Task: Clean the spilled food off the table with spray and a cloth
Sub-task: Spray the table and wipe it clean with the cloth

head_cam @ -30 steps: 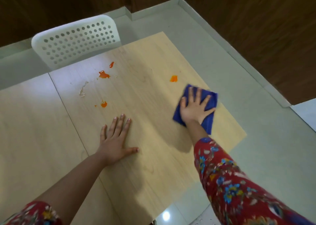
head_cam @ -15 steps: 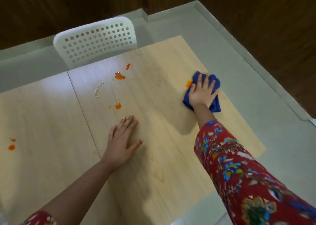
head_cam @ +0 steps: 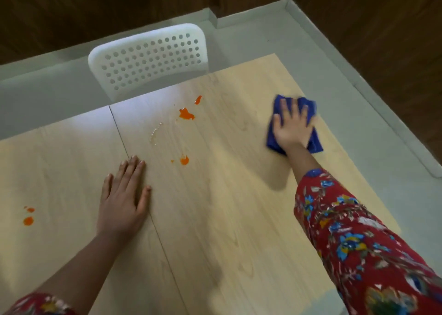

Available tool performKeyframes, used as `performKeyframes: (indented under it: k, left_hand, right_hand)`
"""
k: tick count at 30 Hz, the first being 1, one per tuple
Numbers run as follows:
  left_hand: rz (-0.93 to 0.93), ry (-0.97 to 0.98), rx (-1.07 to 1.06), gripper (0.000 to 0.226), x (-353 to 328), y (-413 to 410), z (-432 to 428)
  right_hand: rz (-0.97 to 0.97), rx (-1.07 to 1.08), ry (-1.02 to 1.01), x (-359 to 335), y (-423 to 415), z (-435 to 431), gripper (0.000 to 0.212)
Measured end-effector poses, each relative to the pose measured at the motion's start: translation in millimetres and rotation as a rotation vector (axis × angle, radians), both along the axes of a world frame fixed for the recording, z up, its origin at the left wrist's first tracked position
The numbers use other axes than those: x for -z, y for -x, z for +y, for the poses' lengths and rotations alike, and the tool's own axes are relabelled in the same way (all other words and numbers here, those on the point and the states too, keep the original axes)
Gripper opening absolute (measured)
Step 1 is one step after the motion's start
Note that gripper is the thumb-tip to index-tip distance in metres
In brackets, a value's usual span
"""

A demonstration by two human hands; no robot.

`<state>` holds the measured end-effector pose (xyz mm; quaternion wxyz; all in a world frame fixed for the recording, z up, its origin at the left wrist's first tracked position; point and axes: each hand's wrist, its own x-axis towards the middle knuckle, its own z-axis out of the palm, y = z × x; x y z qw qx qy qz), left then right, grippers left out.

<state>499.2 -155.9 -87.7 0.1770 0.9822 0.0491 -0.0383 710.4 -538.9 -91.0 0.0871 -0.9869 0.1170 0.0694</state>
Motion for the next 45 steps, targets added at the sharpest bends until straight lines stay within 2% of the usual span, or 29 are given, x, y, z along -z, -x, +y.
performKeyframes:
  k: [4,6,8,11,13,15,17,20,22,24,26,28,29,31,34,36,38,40,43,45]
  left_hand:
    - [0.001,0.003,0.009,0.06,5,1,5]
    - [-0.007,-0.004,0.009,0.06,4,1,2]
    - [-0.013,0.001,0.009,0.06,5,0,4]
    - [-0.025,0.004,-0.003,0.06,7,1,4]
    - [-0.041,0.005,-0.01,0.06,8,0,2]
    - [-0.054,0.004,-0.005,0.059,8,-2,2]
    - [-0.057,0.017,-0.01,0.059,8,-5,3]
    - [-0.062,0.039,-0.027,0.06,7,1,3]
    - [-0.09,0.041,-0.043,0.059,7,0,3]
    - [-0.102,0.041,-0.05,0.059,8,0,3]
    - [-0.11,0.047,-0.074,0.058,9,1,2]
    - [-0.131,0.07,-0.106,0.058,8,0,3]
    - [-0.144,0.089,-0.12,0.058,7,0,3]
    - [-0.177,0.125,-0.172,0.059,4,-1,3]
    - [-0.224,0.187,-0.32,0.06,0,2,5]
    - [-0.253,0.212,-0.386,0.059,-2,4,7]
    - [-0.246,0.236,-0.389,0.057,-2,3,9]
    - [-0.214,0.226,-0.372,0.057,-1,3,8]
    - [-0.17,0.189,-0.36,0.056,1,1,7]
    - [-0.149,0.156,-0.345,0.055,3,2,7]
  right_hand:
    - [-0.036,-0.655,0.017,3,92,60,0.055]
    - [-0.031,-0.804,0.009,1,140,31,0.055]
    - [-0.017,-0.664,0.02,3,139,-9,0.055]
    - [0.03,-0.197,0.086,2,95,-37,0.059]
    - [0.029,-0.102,0.085,1,60,-16,0.059]
    - [0.011,-0.192,0.072,1,47,27,0.057]
    - [-0.045,-0.389,0.051,2,72,79,0.057]
    - [-0.059,-0.798,0.014,1,189,116,0.056]
    - [-0.048,-0.907,0.007,-1,230,87,0.057]
    - [-0.054,-0.795,0.046,1,224,50,0.056]
    - [-0.004,-0.48,0.08,3,194,37,0.055]
    - [-0.015,-0.232,0.085,1,159,63,0.057]
    - [-0.027,-0.202,0.074,-1,149,87,0.059]
    - [-0.035,-0.316,0.041,0,153,145,0.061]
    - [-0.058,-0.679,-0.015,0,223,217,0.057]
    - [-0.047,-0.869,-0.05,-4,272,212,0.056]
    - [-0.048,-0.953,-0.047,-4,280,173,0.056]
    - [-0.045,-0.854,0.021,0,253,136,0.057]
    - [-0.008,-0.438,0.084,1,183,123,0.057]
    - [0.0,-0.257,0.061,1,135,148,0.056]
